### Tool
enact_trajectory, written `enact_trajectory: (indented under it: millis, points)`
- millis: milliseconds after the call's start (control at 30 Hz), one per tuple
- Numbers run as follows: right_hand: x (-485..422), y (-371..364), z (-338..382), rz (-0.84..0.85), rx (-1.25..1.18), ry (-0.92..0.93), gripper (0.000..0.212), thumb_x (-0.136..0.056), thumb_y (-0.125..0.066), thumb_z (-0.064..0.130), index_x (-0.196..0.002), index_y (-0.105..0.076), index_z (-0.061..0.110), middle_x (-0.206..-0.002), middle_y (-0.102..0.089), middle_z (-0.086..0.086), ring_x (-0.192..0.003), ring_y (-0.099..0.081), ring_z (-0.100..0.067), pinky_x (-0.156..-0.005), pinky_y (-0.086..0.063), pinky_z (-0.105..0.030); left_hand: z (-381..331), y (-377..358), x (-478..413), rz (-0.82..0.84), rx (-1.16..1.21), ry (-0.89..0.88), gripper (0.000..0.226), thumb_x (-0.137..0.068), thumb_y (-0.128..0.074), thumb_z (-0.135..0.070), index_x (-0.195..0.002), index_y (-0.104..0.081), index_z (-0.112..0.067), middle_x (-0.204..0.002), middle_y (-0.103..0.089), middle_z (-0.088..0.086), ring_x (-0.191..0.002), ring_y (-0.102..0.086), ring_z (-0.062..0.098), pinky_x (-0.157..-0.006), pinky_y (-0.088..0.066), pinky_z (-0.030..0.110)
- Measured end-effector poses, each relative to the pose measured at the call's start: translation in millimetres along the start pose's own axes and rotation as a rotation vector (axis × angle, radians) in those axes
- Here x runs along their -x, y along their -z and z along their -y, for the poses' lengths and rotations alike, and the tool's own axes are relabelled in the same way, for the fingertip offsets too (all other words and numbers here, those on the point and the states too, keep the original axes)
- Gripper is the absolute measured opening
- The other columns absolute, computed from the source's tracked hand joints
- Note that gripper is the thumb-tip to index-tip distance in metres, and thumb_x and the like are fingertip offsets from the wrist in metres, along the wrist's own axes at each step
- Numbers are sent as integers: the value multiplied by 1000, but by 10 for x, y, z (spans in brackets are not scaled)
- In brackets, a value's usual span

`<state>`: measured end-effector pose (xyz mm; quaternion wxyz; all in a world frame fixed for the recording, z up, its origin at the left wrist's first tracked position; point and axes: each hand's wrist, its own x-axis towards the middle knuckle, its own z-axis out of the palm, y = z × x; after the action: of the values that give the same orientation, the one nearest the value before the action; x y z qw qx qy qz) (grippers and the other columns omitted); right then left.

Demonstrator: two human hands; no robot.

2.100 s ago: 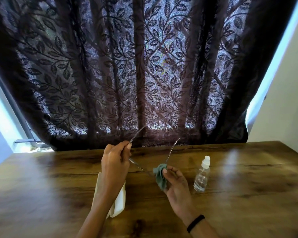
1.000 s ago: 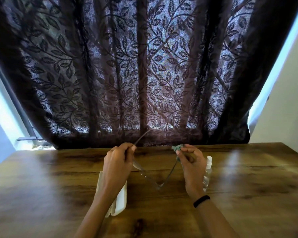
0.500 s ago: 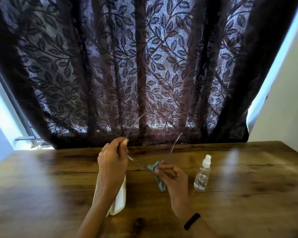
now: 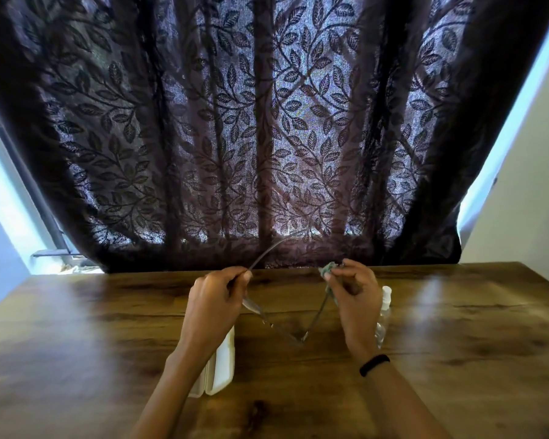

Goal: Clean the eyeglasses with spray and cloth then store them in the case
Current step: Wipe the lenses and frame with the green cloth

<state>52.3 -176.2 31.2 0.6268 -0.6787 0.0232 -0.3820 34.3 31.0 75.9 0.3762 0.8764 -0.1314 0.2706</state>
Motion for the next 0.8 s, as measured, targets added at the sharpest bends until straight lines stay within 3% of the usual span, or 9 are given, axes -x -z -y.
enact_trajectory:
  millis: [100,267,400,533,633,733,800]
  points:
    - [-37,2,13,-23,47,83,24,-73,-70,-6,-76,-64,17,-104,-56,-9,-89,-58,6,-73,-49,-7,-6,-21,5,21,-5,12,15,-89,-58,-17,-78,-68,-16,-43,-47,-13,-51,-53,4,-46,-38,14]
    - [-39,1,-1,-27,51,151,29,-77,-68,0,-80,-59,28,-102,-58,-2,-91,-60,-8,-76,-52,-13,41,-60,-14,7,-29,18,14,-90,-57,-20,-83,-69,-16,-51,-58,-7,-44,-53,9,-44,-38,21]
    - [-69,18,-4,-73,-47,67,13,-84,-62,3,-96,-58,7,-99,-63,-16,-79,-63,-8,-65,-51,-11,109,-99,0,-24,-43,-4,13,-89,-57,-16,-86,-69,-13,-52,-58,-6,-45,-53,8,-41,-35,18]
    - [-104,25,-37,-82,-63,31,16,-86,-58,3,-100,-54,-4,-81,-61,-10,-62,-59,4,-54,-45,-7,241,-146,31,-74,-71,18,14,-89,-57,-16,-89,-70,-10,-54,-62,1,-45,-55,15,-44,-34,20]
    - [-137,1,-138,-72,9,6,14,-85,-60,5,-98,-54,4,-85,-63,-9,-70,-62,-2,-58,-50,-10,293,-164,49,-112,-44,46,14,-89,-57,-14,-82,-67,-8,-50,-56,-2,-44,-51,15,-44,-33,23]
    - [-177,-14,-297,-23,110,-26,14,-85,-62,10,-92,-54,18,-89,-66,-12,-77,-65,-21,-63,-56,-28,307,-174,59,-148,1,54,13,-89,-57,-13,-81,-67,-8,-52,-54,-10,-48,-51,12,-47,-36,26]
    - [-193,-29,-376,46,214,-27,11,-84,-63,12,-90,-58,19,-88,-67,-8,-74,-64,-19,-62,-54,-27,321,-180,67,-170,39,54,13,-89,-57,-13,-83,-68,-9,-54,-54,-12,-48,-50,11,-48,-39,29]
